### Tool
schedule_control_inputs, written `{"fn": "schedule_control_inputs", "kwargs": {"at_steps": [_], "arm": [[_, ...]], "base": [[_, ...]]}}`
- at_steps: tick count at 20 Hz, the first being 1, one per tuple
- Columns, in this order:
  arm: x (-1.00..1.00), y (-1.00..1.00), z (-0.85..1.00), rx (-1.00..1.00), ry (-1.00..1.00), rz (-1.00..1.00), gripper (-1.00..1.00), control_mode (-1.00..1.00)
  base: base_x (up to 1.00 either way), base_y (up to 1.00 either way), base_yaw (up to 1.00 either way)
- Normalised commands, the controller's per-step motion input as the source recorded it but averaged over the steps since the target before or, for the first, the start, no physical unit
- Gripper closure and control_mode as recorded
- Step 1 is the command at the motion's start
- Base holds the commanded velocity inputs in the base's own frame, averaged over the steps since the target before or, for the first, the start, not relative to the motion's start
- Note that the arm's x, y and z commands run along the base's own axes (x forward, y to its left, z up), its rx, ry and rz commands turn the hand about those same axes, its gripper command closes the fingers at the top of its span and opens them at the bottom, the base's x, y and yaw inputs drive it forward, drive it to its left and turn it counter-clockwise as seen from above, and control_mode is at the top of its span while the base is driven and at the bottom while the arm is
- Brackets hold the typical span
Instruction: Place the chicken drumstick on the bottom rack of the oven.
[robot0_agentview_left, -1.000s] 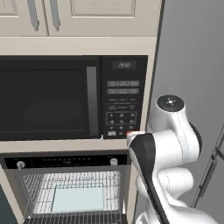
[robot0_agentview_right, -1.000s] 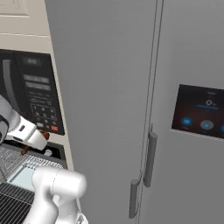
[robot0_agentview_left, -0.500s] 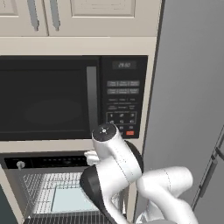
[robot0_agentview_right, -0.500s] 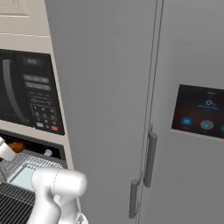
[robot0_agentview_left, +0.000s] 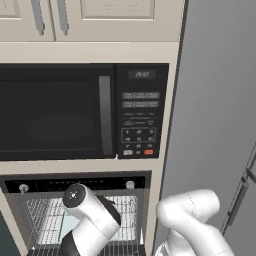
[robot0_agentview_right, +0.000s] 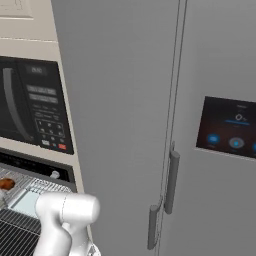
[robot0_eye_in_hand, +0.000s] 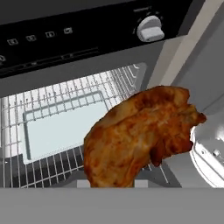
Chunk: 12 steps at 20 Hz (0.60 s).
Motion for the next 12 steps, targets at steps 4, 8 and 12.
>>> {"fn": "schedule_control_inputs", "kwargs": {"at_steps": [4, 8, 12], "arm": [[0.31, 1.0, -0.99, 0.0, 0.02, 0.08, 1.0, -1.0], [0.28, 0.7, -0.86, -0.04, 0.06, 0.15, 1.0, -1.0], [0.24, 0.08, -0.8, -0.15, 0.09, 0.1, 1.0, -1.0]], "base": [[0.0, 0.0, 0.0], [0.0, 0.0, 0.0], [0.0, 0.0, 0.0]]}}
